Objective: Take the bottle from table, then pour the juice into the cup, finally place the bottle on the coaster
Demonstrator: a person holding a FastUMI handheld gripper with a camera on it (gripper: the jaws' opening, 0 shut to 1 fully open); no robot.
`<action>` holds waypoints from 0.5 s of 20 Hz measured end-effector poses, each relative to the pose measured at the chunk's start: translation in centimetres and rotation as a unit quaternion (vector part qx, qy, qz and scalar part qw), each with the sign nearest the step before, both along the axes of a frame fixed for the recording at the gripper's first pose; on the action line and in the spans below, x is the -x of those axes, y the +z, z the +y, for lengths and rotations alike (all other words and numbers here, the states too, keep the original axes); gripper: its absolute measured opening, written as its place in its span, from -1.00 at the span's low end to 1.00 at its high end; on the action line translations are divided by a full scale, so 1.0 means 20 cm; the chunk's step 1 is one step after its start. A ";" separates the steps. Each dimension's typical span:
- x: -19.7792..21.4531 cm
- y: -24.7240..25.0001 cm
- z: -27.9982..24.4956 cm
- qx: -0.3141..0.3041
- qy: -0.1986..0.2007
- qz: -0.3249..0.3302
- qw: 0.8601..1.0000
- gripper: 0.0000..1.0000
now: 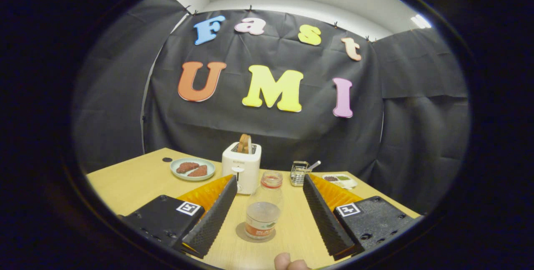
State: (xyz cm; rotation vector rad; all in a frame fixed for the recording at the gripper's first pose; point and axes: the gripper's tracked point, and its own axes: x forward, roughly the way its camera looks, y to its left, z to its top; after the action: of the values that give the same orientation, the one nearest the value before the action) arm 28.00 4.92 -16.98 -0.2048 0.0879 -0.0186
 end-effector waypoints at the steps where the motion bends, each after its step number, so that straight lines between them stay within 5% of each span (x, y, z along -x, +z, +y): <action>1: 0.05 0.06 -0.03 0.012 -0.010 -0.012 1.000 1.00; 10: 0.44 0.40 -0.09 0.021 -0.008 -0.031 0.999 1.00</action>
State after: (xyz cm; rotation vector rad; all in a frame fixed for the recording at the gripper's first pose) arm 19.22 3.16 -8.88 -0.2463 0.0278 -0.0420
